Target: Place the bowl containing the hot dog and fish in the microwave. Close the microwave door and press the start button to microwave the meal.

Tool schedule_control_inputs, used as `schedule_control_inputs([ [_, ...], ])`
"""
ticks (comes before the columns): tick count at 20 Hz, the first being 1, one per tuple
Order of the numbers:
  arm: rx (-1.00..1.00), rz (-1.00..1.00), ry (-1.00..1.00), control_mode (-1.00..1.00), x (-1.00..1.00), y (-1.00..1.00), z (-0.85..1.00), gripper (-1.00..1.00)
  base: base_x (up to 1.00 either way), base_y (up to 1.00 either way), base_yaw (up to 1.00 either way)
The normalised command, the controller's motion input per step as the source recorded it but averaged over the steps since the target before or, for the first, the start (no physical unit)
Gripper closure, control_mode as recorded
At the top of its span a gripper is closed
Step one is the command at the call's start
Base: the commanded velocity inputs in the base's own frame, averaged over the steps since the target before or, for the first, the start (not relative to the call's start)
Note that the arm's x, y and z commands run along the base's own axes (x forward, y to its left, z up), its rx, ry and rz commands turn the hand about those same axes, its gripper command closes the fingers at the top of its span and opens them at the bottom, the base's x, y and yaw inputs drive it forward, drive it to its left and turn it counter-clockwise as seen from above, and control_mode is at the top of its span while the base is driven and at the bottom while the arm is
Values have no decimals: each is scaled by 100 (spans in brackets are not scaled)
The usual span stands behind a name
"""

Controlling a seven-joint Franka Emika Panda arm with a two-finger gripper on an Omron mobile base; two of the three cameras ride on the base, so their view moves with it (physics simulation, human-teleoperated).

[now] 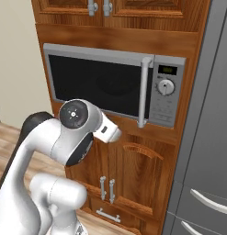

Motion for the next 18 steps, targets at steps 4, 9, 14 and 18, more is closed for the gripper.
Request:
schedule_control_inputs([
  [4, 13, -4, -10, -100, -22, -20, -20, -100, 0, 0, 0],
  [9, 6, 0, -9, -100, -13, -8, -8, 100, 0, 0, 0],
  [14, 7, -2, -9, -100, -7, -14, -2, 100, 0, 0, 0],
  [18, 11, -11, -1, -100, 0, -36, 0, 100, 0, 0, 0],
])
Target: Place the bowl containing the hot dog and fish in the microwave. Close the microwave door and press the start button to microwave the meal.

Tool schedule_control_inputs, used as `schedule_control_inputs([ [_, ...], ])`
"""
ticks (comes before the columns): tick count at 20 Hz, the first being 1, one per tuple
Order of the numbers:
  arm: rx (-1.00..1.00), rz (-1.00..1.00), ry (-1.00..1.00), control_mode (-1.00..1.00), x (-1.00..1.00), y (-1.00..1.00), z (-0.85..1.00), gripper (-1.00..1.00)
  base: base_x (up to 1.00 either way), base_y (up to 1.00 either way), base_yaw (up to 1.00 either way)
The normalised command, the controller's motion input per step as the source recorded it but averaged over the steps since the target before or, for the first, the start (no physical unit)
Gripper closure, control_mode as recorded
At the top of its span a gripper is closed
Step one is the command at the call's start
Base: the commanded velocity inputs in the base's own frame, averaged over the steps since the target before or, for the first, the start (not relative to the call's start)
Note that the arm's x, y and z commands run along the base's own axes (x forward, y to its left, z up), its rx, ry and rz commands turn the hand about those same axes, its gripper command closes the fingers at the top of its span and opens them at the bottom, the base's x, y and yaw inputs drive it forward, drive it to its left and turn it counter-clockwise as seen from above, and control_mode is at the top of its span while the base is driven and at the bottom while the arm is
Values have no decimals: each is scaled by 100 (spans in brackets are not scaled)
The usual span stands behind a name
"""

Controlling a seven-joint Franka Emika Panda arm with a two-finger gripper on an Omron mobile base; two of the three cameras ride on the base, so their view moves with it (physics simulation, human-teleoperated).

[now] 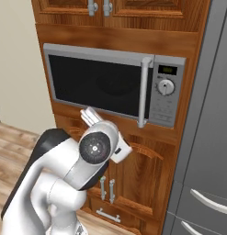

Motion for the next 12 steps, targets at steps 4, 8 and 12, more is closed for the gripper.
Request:
schedule_control_inputs([
  [4, 5, -18, 0, -100, 5, -46, 0, 100, 0, 0, 0],
  [8, 5, -20, 0, -100, 14, -47, -1, 100, 0, 0, 0],
  [12, 6, -19, 0, -100, 16, -37, -4, 100, 0, 0, 0],
])
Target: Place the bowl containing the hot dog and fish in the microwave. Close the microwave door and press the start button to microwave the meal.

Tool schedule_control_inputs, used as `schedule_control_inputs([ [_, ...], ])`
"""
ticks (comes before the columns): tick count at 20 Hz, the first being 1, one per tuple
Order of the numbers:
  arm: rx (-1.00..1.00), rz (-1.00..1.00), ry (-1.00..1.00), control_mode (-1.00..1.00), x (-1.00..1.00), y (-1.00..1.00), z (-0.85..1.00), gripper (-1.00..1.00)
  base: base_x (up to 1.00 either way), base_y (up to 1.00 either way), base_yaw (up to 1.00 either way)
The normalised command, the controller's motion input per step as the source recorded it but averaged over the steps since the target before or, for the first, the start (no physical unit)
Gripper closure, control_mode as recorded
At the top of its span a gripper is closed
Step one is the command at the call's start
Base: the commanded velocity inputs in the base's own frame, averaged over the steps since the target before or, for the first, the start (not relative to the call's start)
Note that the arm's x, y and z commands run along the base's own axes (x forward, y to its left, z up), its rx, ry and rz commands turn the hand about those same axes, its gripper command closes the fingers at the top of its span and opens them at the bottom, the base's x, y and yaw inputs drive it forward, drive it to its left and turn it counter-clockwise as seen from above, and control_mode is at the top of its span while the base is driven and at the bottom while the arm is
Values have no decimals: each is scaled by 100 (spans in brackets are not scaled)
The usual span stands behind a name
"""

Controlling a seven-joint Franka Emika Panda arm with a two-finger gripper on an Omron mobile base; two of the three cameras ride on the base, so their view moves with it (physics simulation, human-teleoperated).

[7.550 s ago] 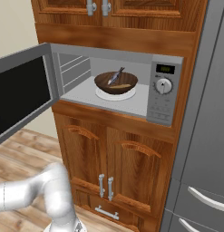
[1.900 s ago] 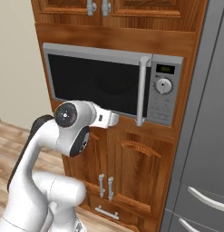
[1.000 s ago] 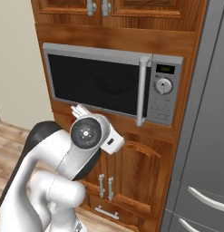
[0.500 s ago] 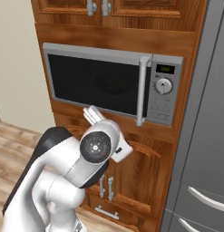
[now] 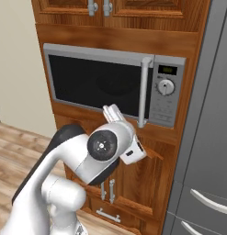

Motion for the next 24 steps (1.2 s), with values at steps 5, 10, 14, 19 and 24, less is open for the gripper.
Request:
schedule_control_inputs([
  [5, 18, -14, 0, -100, 24, -37, -5, 100, 0, 0, 0],
  [10, 33, -5, 0, -100, 23, -20, -2, 100, 0, 0, 0],
  [14, 32, 0, 0, -100, 11, -1, 0, 100, 0, 0, 0],
  [19, 20, -1, -3, -100, 10, 0, -3, 100, 0, 0, 0],
  [24, 3, -11, -12, -100, 17, 0, -11, 100, 0, 0, 0],
])
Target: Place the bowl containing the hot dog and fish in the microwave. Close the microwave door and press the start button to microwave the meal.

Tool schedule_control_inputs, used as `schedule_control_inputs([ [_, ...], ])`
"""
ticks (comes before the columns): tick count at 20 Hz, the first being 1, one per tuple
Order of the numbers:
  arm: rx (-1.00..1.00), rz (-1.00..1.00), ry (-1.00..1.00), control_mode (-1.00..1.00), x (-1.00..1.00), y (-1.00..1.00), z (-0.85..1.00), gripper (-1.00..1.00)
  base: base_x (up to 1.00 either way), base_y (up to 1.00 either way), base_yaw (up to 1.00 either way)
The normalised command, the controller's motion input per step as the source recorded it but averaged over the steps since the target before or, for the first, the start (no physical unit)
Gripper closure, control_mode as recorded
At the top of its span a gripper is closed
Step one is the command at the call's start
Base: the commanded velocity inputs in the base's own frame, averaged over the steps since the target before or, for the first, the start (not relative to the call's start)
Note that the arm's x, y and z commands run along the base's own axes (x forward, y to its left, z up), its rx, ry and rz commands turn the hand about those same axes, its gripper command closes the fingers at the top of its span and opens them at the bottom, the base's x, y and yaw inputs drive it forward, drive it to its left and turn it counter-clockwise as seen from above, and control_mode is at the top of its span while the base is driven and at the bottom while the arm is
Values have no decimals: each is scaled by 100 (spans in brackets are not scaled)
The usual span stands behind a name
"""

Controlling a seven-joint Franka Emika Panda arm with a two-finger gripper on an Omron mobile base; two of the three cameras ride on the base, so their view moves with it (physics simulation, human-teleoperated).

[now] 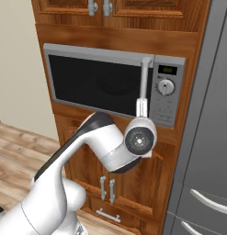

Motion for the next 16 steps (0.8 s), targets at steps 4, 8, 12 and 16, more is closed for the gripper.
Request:
schedule_control_inputs([
  [4, 0, -16, -8, -100, 27, -1, -11, 100, 0, 0, 0],
  [8, 0, -15, -1, -100, 32, -13, -3, 100, 0, 0, 0],
  [12, 0, -10, 1, -100, 28, -32, 0, 100, 0, 0, 0],
  [16, 0, -4, 1, -100, 17, -38, 0, 100, 0, 0, 0],
])
